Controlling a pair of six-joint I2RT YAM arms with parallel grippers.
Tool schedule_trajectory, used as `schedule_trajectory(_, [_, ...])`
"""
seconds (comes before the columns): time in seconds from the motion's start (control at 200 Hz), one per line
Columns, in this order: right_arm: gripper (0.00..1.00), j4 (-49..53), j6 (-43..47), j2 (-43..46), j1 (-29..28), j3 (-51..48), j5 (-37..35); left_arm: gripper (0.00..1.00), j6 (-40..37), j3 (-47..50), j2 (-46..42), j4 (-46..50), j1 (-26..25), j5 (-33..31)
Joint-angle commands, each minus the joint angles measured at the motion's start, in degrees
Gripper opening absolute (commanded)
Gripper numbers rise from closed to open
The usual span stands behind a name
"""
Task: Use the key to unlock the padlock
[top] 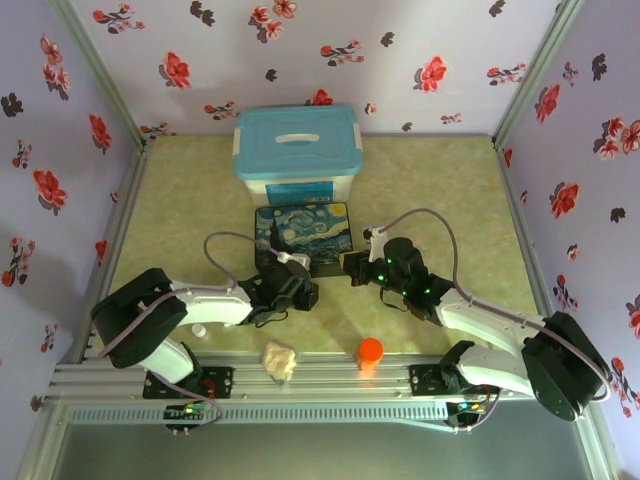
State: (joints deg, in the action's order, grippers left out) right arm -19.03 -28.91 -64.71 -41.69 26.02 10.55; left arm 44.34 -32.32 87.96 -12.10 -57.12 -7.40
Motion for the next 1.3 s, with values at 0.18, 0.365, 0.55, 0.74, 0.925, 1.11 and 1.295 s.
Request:
schedule_trajectory(0.18, [0.00, -3.35, -1.06, -0.44, -0.58, -1.67, -0.55, 0.16, 2.30, 2.05, 0.22, -5.58, -0.34, -1.83])
schedule_trajectory(0.365, [0.00, -3.44, -4.80, -0.94, -0.57, -1.90, 0.25, 0.11, 4.80, 1.91, -1.27, -6.35, -0.27, -1.87])
schedule_trajectory(0.55, [0.00, -4.52, -14.84, -4.78, -0.54, -1.33, 4.15, 0.08, 9.27, 2.16, -4.97, -9.87, 1.18, -2.09])
schedule_trajectory(0.74, [0.00, -8.60, -18.41, -7.36, -1.28, -3.01, 5.36, 0.08, 10.52, 1.96, -6.21, -12.41, 2.85, -1.03])
schedule_trajectory(0.925, [0.00, -5.47, -21.28, -6.08, -1.89, -2.50, 5.20, 0.05, 17.94, 5.52, -5.56, -22.26, 6.29, 3.22])
schedule_trajectory(1.11, [0.00, -3.56, -28.71, -5.91, -2.28, -3.18, 6.88, 0.04, 19.27, 5.32, -7.69, -22.95, 6.68, 3.13])
schedule_trajectory(1.295, [0.00, -5.95, -30.27, -8.47, -2.23, -2.35, 9.26, 0.03, 22.24, 5.22, -7.90, -26.39, 6.83, 4.21])
